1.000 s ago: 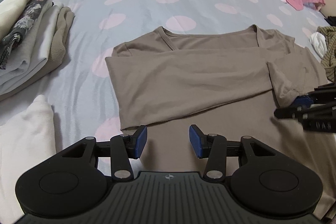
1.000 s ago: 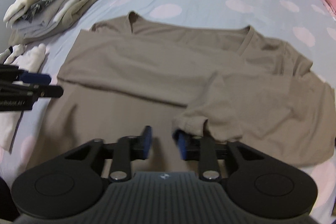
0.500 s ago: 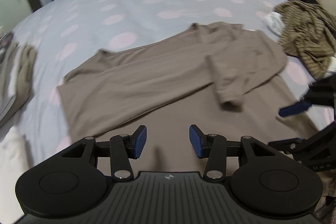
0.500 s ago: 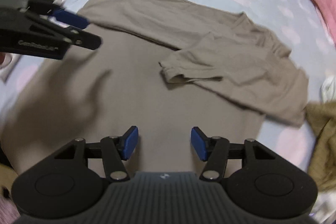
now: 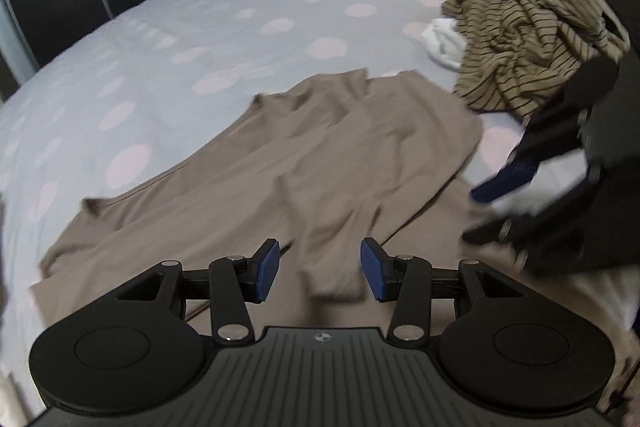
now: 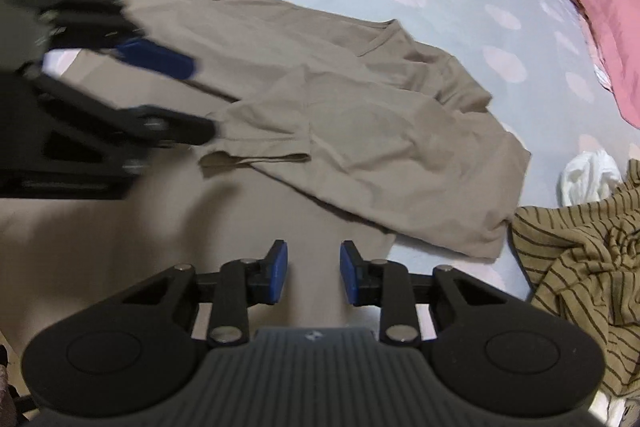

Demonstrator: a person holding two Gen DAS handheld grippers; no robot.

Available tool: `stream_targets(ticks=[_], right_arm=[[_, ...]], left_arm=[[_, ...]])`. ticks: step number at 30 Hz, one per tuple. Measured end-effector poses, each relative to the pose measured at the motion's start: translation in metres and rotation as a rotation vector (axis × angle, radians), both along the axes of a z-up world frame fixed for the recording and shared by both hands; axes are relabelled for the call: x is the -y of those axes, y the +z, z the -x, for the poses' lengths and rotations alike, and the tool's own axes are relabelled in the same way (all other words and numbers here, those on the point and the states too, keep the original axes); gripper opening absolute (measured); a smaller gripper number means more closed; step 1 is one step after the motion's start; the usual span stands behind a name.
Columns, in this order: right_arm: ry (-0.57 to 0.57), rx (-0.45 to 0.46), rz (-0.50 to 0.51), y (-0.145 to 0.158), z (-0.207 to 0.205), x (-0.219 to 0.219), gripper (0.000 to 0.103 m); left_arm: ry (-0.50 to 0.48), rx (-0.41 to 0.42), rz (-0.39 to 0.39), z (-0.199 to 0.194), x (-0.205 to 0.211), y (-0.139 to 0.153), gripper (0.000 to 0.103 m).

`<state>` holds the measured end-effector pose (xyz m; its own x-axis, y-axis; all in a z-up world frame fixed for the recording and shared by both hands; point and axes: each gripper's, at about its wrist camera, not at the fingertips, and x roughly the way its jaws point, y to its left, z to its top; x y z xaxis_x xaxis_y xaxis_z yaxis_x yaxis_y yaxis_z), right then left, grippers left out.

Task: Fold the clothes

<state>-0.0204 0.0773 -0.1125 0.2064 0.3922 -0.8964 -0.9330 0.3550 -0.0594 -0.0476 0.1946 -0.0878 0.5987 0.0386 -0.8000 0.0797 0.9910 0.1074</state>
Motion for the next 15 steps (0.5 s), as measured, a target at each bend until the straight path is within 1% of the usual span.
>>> stream_targets(ticks=[4, 10, 11, 13, 15], right_arm=[[0.036, -0.019, 0.019, -0.005, 0.011, -0.006, 0.032], [0.1, -0.024, 0.08, -0.021, 0.033, -0.012, 0.031], [0.105, -0.015, 0.087, -0.023, 0.037, -0.012, 0.031], [0.119, 0.017, 0.096, -0.024, 0.044, -0.014, 0.031], [0.136, 0.045, 0.103, -0.024, 0.049, -0.015, 0.032]], left_arm=[[0.005, -0.04, 0.031, -0.016, 0.002, -0.012, 0.042], [0.013, -0.1, 0.078, -0.039, 0.005, -0.029, 0.041], [0.015, -0.109, 0.085, -0.043, 0.005, -0.032, 0.04], [0.02, -0.128, 0.1, -0.05, 0.005, -0.038, 0.036], [0.042, -0.124, 0.116, -0.051, 0.002, -0.041, 0.034]])
